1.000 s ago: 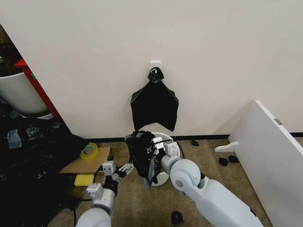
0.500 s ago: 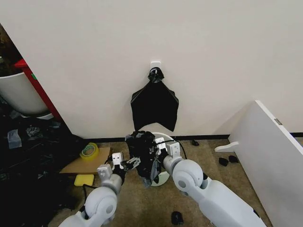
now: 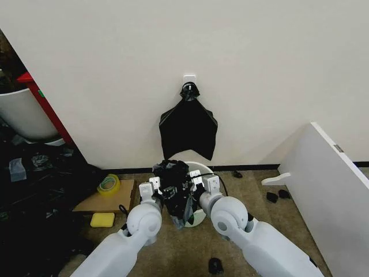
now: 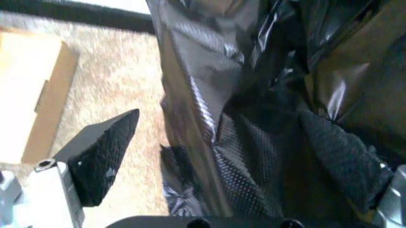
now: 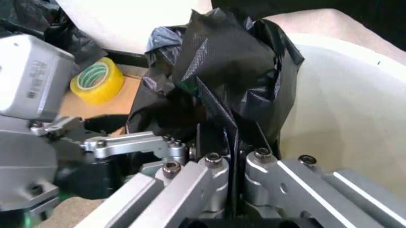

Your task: Place the garbage bag over the trash bin.

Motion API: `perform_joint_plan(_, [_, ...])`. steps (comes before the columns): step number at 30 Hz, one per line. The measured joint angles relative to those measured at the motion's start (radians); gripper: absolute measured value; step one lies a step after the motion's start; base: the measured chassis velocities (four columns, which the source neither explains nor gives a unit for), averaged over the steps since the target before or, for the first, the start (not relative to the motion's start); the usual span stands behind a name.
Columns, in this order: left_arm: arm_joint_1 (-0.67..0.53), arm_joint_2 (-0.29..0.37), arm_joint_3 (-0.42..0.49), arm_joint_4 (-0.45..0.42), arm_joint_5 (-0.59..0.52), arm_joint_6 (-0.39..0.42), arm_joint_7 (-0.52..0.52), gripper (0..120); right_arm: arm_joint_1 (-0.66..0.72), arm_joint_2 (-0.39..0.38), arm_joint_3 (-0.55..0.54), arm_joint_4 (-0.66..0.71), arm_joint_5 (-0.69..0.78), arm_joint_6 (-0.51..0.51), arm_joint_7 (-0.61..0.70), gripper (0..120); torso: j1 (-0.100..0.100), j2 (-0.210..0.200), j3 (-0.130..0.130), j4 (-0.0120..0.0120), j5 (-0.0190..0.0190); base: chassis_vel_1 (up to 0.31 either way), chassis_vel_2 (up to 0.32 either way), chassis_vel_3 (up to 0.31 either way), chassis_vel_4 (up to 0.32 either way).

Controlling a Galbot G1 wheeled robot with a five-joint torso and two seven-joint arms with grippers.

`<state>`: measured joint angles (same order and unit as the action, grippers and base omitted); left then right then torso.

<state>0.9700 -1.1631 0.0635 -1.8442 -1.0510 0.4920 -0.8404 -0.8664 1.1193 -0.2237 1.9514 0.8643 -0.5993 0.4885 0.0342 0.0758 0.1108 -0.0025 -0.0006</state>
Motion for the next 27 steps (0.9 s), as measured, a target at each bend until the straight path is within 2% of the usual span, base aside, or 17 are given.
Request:
perform_joint_plan(7, [-0.036,-0.023,-0.002,0.043,-0.096,0.049,-0.074,96,0.001,-0.003,0.005,-0.001,0.007,0.0,0.0,0,0.0,0.0,0.0,0.0001,0.0002,0.0,0.0,0.0,0.0])
perform_joint_plan(9, [-0.047,-0.043,-0.013,0.056,-0.142,0.076,-0.104,88,0.004,-0.004,0.003,-0.002,0.011,0.001,0.0,0,0.0,0.0,0.0,0.0001,0.0005,0.0,0.0,0.0,0.0])
perform_joint_plan(10, [-0.047,-0.043,-0.013,0.056,-0.142,0.076,-0.104,88,0.004,-0.004,0.003,-0.002,0.011,0.001,0.0,0,0.0,0.0,0.0,0.0001,0.0005,0.0,0.0,0.0,0.0])
perform_joint_plan(13, [-0.047,-0.058,-0.017,0.075,-0.151,0.082,-0.108,74,0.008,-0.001,0.008,-0.007,0.014,0.002,0.0,0,0.0,0.0,0.0,0.0002,0.0004,0.0,0.0,0.0,0.0])
perform_joint_plan(14, [-0.047,-0.058,-0.017,0.075,-0.151,0.082,-0.108,74,0.008,-0.001,0.008,-0.007,0.014,0.002,0.0,0,0.0,0.0,0.0,0.0002,0.0004,0.0,0.0,0.0,0.0])
perform_joint_plan(16, [-0.045,-0.063,-0.018,0.085,-0.151,0.08,-0.109,63,0.008,0.003,0.015,-0.008,0.019,0.003,-0.001,0,0.0,0.0,0.0,0.0002,0.0002,0.0,0.0,0.0,0.0])
perform_joint_plan(18, [-0.045,-0.063,-0.018,0.087,-0.151,0.078,-0.108,59,0.008,0.001,0.015,-0.009,0.02,0.004,-0.002,0,0.0,0.0,0.0,0.0002,0.0002,0.0,0.0,0.0,0.0])
perform_joint_plan(20, [-0.046,-0.06,-0.014,0.088,-0.152,0.073,-0.109,47,0.008,-0.004,0.014,-0.009,0.021,0.005,-0.005,0,0.0,0.0,0.0,0.0,0.0001,0.0,0.0,0.0,0.0])
perform_joint_plan(22, [-0.047,-0.06,-0.013,0.088,-0.154,0.071,-0.112,43,0.008,-0.005,0.014,-0.009,0.022,0.005,-0.005,0,0.0,0.0,0.0,0.0,0.0001,0.0,0.0,0.0,0.0])
perform_joint_plan(24, [-0.05,-0.061,-0.012,0.09,-0.17,0.066,-0.123,32,0.009,-0.007,0.014,-0.009,0.026,0.005,-0.005,0,0.0,0.0,0.0,0.0001,0.0001,0.0,0.0,0.0,0.0])
perform_joint_plan(25, [-0.05,-0.061,-0.012,0.09,-0.17,0.066,-0.123,32,0.009,-0.007,0.014,-0.009,0.026,0.005,-0.005,0,0.0,0.0,0.0,0.0001,0.0001,0.0,0.0,0.0,0.0])
perform_joint_plan(27, [-0.052,-0.06,-0.01,0.088,-0.19,0.051,-0.134,24,0.007,-0.01,0.014,-0.009,0.024,0.005,-0.005,0,0.0,0.0,0.0,0.0,0.0001,0.0,0.0,0.0,0.0])
